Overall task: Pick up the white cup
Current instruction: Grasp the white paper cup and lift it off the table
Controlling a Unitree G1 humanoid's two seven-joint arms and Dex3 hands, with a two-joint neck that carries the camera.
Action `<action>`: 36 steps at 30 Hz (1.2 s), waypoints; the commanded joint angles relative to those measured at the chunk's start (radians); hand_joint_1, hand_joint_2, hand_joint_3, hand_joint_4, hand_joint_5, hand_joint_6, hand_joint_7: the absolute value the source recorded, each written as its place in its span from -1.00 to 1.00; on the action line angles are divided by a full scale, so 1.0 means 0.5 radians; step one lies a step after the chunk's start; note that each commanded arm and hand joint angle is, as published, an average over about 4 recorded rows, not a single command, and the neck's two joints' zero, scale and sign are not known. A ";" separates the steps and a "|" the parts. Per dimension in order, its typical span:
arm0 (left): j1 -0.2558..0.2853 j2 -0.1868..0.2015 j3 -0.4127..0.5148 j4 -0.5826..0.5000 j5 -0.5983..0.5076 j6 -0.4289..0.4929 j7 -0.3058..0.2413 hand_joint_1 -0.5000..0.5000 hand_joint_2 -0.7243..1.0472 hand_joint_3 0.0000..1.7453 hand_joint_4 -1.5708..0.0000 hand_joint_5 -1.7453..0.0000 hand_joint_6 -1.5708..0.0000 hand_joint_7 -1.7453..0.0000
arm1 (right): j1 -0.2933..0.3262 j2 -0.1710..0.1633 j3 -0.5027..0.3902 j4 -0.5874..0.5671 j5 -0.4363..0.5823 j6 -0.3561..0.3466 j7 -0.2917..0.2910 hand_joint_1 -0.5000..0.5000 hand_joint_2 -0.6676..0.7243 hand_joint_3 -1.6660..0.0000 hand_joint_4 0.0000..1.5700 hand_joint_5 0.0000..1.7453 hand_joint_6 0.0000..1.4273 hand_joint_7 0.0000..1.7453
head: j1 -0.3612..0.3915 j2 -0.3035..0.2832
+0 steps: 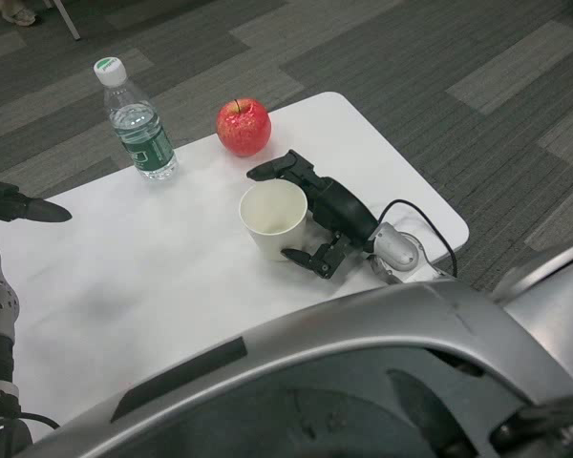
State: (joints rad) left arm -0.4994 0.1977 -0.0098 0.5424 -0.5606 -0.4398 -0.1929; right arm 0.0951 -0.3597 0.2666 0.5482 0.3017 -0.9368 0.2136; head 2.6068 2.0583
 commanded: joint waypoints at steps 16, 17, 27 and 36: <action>0.042 -0.006 0.019 -0.002 -0.017 -0.022 -0.010 -0.73 -0.85 -0.90 1.00 0.76 1.00 0.52 | 0.017 0.061 0.028 0.099 0.022 0.086 -0.014 -0.46 -0.55 -0.90 -0.41 1.00 0.14 0.68 | 0.046 0.044; 0.042 -0.006 0.020 -0.002 -0.017 -0.022 -0.010 -0.73 -0.85 -0.90 1.00 0.76 1.00 0.52 | 0.008 0.058 0.013 0.077 0.022 0.087 -0.015 -0.44 -0.55 -0.90 -0.35 0.97 0.15 0.68 | 0.051 0.053; 0.045 -0.006 0.015 0.006 -0.038 -0.039 -0.013 -0.73 -0.80 -0.90 1.00 0.76 1.00 0.52 | -0.101 -0.054 -0.165 -0.194 0.039 0.153 -0.021 -0.33 -0.55 -0.90 -0.24 0.89 0.09 0.68 | 0.090 0.131; 0.045 -0.006 0.001 0.027 -0.055 -0.052 -0.019 -0.73 -0.80 -0.90 1.00 0.76 1.00 0.52 | -0.263 -0.180 -0.275 -0.219 0.044 0.235 -0.067 -0.33 -0.55 -0.90 -0.24 0.89 0.02 0.66 | 0.100 0.172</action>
State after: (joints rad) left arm -0.4823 0.1976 -0.0106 0.5483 -0.5797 -0.4571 -0.1953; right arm -0.0170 -0.4357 0.1377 0.4513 0.3180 -0.8328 0.1877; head 2.6566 2.1413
